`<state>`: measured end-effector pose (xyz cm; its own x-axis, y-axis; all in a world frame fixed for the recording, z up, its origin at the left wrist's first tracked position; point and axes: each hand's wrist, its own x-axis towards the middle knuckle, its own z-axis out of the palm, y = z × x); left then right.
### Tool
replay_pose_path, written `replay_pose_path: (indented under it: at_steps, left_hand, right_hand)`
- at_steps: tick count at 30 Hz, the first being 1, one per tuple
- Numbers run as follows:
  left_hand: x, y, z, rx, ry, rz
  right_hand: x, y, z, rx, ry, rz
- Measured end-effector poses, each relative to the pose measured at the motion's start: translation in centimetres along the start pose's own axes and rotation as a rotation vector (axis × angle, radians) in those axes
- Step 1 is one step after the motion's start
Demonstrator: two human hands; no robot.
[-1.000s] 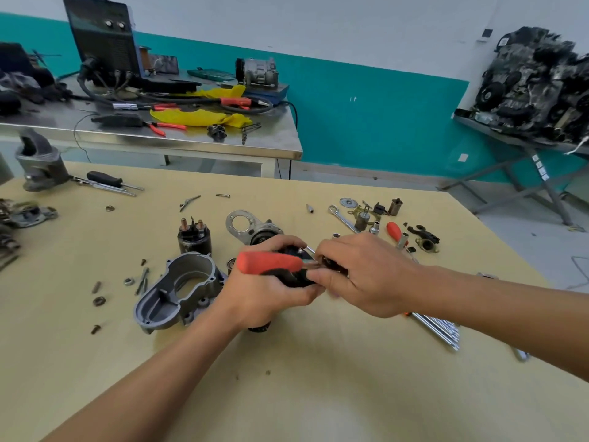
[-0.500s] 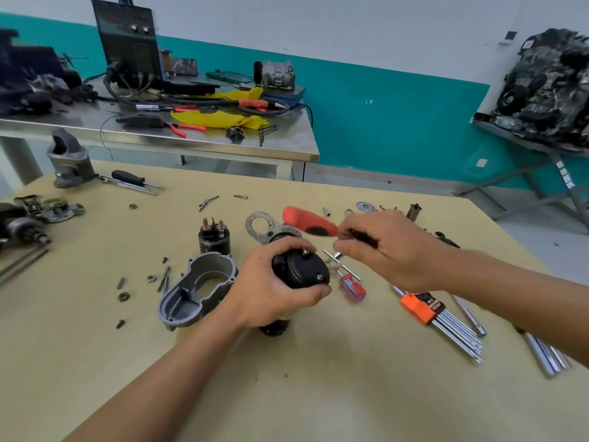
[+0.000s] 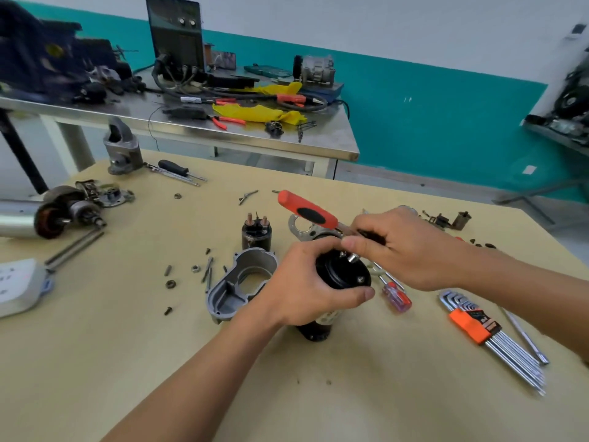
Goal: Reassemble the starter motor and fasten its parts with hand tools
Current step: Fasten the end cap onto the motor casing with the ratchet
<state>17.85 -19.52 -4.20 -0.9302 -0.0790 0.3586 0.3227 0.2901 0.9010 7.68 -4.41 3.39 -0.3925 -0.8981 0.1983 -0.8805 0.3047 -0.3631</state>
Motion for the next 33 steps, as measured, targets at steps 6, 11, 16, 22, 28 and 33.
replay_pose_path:
  at_steps: [6, 11, 16, 22, 28, 33]
  left_hand:
    - [-0.7, 0.1, 0.1, 0.01, 0.034, 0.017]
    - [-0.9, 0.3, 0.4, 0.041, 0.1, 0.026]
    - [-0.9, 0.2, 0.5, 0.035, 0.116, 0.066]
    - [-0.8, -0.2, 0.8, 0.056, 0.148, 0.097]
    - [-0.8, -0.3, 0.9, 0.016, 0.158, 0.071]
    - [-0.8, 0.0, 1.8, 0.02, 0.25, 0.062]
  right_hand:
    - [0.8, -0.7, -0.1, -0.065, 0.001, -0.011]
    - [0.7, -0.8, -0.1, 0.005, 0.034, 0.059]
    - [0.5, -1.2, 0.0, 0.01, 0.069, 0.095]
    - [0.3, -1.2, 0.4, -0.04, 0.103, 0.148]
    - [0.5, -1.7, 1.0, 0.012, 0.147, 0.141]
    - [0.5, -2.2, 1.0, 0.004, 0.106, 0.175]
